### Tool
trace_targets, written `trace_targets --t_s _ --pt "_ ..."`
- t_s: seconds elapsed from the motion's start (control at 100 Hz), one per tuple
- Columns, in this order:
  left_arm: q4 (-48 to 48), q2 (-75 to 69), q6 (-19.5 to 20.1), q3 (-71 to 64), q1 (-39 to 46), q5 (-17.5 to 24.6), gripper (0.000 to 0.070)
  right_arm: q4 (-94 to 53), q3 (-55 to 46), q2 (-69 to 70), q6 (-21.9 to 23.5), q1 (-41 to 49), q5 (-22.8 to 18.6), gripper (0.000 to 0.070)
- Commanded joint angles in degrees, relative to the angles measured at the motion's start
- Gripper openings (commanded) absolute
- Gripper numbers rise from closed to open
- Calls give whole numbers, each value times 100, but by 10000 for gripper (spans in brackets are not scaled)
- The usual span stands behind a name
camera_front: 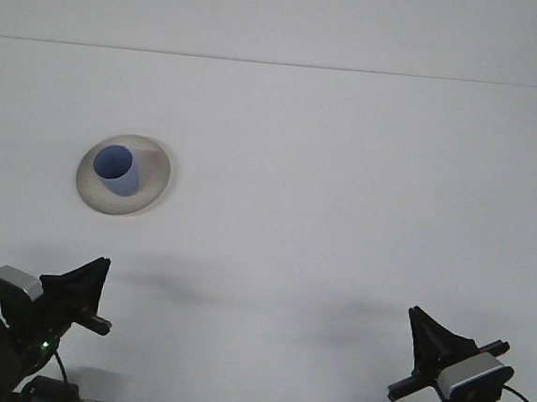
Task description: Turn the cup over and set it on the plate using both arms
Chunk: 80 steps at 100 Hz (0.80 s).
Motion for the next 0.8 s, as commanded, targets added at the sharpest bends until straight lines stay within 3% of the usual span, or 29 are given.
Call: trace_targets --t_s 0.0,0.66,0.79 --pt "68 -7 -15 37 -20 28 12 33 13 0 63 48 -4 4" --pt "111 -7 -7 37 -20 24 12 116 17 -2 61 48 -2 4" --pt "151 -103 1001 -35 57 -7 12 116 17 -2 61 48 -2 4"
